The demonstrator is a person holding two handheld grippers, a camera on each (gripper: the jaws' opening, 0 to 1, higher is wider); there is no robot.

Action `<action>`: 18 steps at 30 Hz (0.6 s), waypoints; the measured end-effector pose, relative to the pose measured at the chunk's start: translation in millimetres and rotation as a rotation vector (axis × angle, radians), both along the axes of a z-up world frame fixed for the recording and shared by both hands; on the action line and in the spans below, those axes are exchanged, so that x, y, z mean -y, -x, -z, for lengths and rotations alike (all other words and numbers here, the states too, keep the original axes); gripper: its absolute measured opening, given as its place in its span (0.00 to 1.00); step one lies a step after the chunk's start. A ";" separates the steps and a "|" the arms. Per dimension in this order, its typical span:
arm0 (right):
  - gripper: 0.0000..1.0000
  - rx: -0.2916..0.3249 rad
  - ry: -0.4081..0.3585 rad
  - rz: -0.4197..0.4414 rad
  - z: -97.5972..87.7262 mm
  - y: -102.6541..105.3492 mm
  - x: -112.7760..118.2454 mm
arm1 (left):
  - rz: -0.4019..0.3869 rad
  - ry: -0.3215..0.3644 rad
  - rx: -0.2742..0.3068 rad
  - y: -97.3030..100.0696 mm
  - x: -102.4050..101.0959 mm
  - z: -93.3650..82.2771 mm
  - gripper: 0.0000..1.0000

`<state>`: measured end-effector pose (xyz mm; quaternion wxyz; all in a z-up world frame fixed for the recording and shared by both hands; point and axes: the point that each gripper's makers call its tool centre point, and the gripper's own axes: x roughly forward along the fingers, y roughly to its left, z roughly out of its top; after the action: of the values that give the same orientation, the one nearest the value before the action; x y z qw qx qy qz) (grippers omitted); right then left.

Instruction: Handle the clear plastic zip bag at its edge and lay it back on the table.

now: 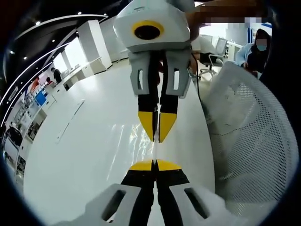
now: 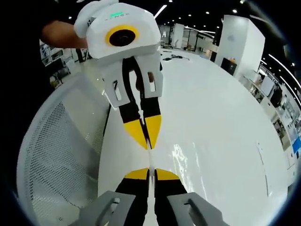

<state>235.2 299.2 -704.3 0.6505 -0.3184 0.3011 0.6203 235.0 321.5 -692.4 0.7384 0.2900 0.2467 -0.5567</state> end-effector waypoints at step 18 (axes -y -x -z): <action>0.00 0.015 0.041 0.013 2.0 -2.2 13.5 | 0.031 -0.028 0.052 -3.9 0.4 -0.3 0.00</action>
<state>237.4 285.8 -706.3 0.6502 -0.3344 0.3107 0.6074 238.9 321.1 -692.1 0.7316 0.3185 0.2306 -0.5569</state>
